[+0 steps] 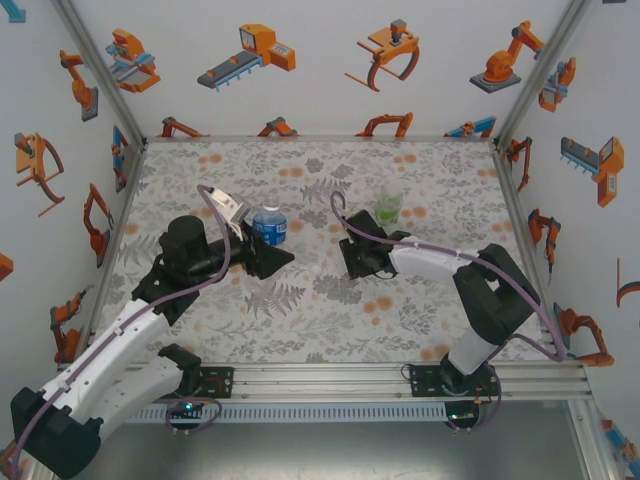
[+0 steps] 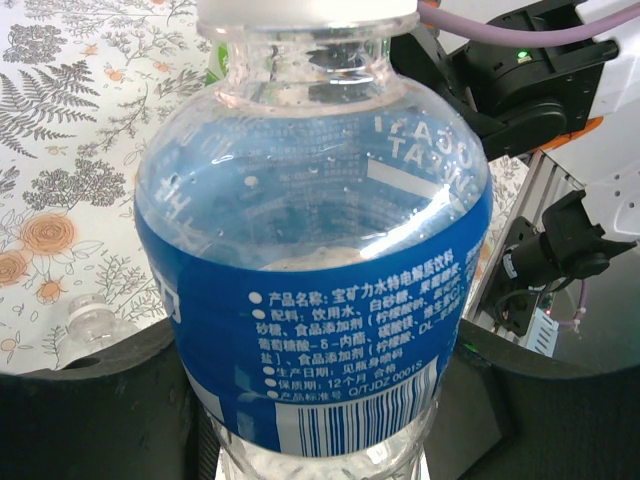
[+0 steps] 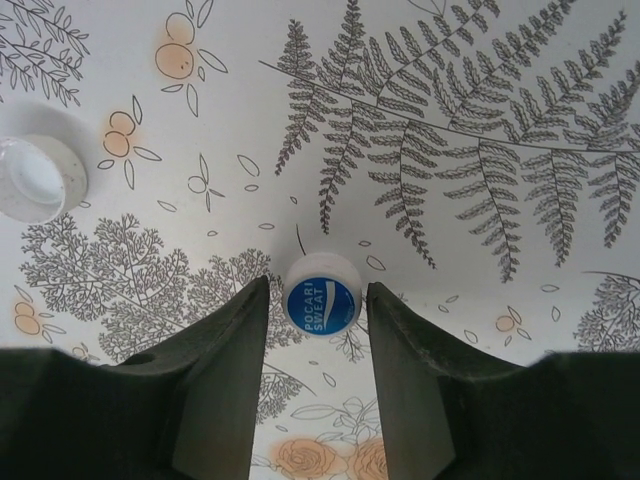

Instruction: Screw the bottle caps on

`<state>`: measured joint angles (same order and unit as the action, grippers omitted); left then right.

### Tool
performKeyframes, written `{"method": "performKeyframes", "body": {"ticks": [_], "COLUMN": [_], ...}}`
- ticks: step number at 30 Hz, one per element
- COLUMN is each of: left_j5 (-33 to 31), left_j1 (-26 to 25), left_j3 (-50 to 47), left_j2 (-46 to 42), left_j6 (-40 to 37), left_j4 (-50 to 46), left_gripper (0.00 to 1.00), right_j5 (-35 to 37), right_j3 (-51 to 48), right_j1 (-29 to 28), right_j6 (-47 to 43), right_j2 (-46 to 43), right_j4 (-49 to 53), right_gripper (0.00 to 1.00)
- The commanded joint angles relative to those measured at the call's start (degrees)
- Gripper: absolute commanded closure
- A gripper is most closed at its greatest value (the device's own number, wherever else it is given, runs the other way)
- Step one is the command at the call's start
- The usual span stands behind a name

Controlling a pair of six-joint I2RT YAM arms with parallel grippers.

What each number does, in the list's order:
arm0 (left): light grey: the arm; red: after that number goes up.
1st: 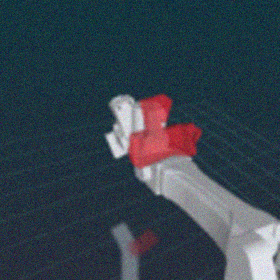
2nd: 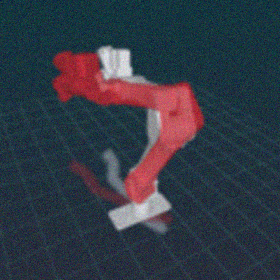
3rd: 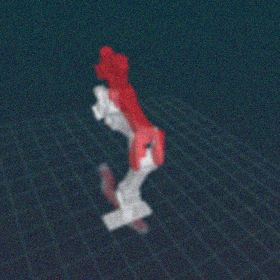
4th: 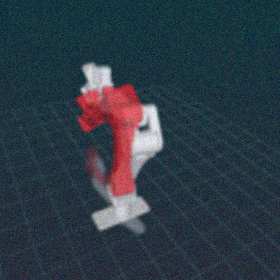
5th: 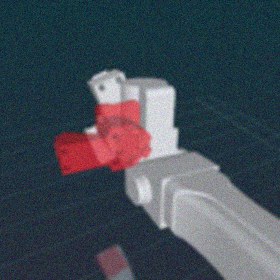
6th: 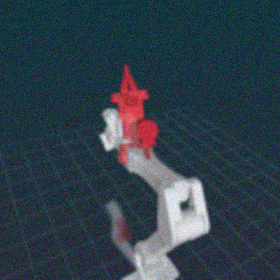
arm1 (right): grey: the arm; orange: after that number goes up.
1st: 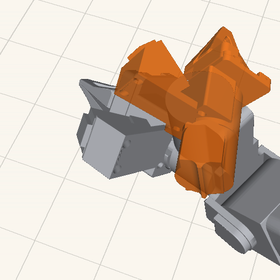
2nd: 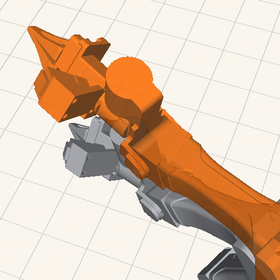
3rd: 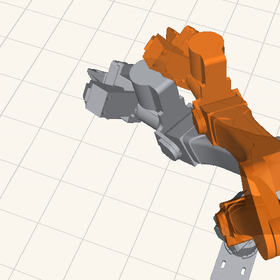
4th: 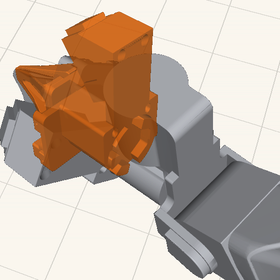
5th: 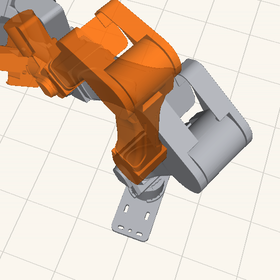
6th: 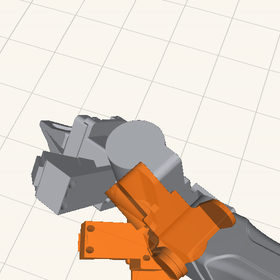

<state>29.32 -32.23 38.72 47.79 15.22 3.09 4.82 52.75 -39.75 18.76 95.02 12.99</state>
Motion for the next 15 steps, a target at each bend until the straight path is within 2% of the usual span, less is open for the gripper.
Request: {"method": "performKeyframes", "body": {"ticks": [1, 15], "left_j5": [-0.40, 0.02], "left_j1": [-0.11, -0.12], "left_j3": [-0.71, -0.26], "left_j2": [-1.13, 0.00], "left_j6": [-0.03, 0.68], "left_j4": [-0.09, 1.02], "left_gripper": [1.00, 1.00], "right_j5": [0.79, -0.16], "right_j3": [1.64, 1.97], "right_j1": [-0.52, -0.51], "right_j6": [-1.36, -2.06], "right_j2": [0.84, 0.96], "right_j4": [-0.93, -0.34], "right_gripper": [0.59, 0.70]}}
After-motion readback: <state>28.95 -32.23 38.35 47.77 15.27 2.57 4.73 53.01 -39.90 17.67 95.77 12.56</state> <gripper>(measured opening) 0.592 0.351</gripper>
